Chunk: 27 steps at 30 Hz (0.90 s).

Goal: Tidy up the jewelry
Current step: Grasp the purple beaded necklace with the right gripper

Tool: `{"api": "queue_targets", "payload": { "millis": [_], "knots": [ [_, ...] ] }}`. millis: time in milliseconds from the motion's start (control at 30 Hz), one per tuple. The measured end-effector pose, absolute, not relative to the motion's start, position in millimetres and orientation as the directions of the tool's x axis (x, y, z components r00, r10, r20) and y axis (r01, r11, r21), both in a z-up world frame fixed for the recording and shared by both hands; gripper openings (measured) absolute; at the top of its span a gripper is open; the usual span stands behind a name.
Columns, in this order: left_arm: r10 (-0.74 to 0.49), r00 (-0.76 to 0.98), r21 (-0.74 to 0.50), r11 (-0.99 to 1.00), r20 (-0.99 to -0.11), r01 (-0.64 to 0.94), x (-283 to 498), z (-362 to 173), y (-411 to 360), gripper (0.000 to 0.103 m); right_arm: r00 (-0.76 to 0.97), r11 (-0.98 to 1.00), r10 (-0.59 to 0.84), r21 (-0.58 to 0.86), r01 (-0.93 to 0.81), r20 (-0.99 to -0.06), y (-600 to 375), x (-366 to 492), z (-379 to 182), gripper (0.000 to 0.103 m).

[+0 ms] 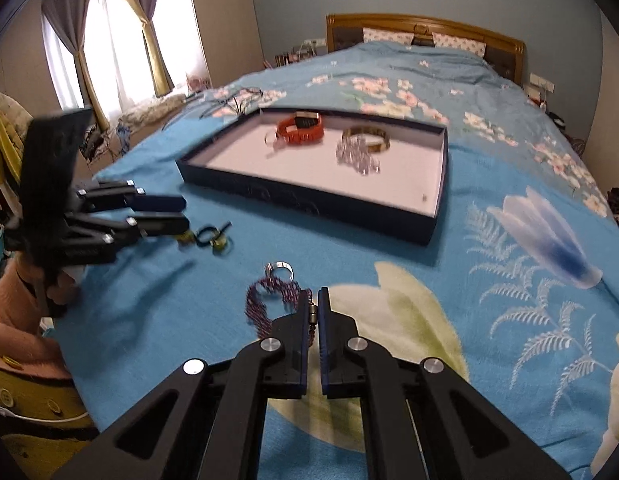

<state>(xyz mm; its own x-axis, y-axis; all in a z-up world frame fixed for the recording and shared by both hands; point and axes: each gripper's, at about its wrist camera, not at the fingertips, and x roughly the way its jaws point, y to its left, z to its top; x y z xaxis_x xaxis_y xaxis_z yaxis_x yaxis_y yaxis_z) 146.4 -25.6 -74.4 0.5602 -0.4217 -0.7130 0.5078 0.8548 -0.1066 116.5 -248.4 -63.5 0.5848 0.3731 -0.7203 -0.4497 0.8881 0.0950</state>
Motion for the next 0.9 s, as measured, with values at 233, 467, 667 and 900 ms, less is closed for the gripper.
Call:
{"api": "queue_targets", "payload": {
  "millis": [233,467,667,900],
  "knots": [
    [-0.428,0.554,-0.102,0.846,-0.715,0.523,145,-76,-29,0.037,0.604,0.873,0.420,0.120,-0.472,-0.677,-242,110,-45,0.003],
    [-0.423,0.532,-0.065,0.822,-0.733,0.565,144,-79,-41,0.037,0.616,0.863,0.446,0.128,-0.489,-0.650,-233,110,-35,0.003],
    [-0.351,0.516,0.010,0.820,-0.781,0.573,154,-89,-53,0.037,0.627,0.863,0.451,0.131,-0.488,-0.635,-229,114,-30,0.003],
    [-0.349,0.516,0.021,0.813,-0.782,0.582,155,-90,-55,0.022,0.633,0.860,0.465,0.146,-0.490,-0.619,-228,119,-28,0.003]
  ]
}}
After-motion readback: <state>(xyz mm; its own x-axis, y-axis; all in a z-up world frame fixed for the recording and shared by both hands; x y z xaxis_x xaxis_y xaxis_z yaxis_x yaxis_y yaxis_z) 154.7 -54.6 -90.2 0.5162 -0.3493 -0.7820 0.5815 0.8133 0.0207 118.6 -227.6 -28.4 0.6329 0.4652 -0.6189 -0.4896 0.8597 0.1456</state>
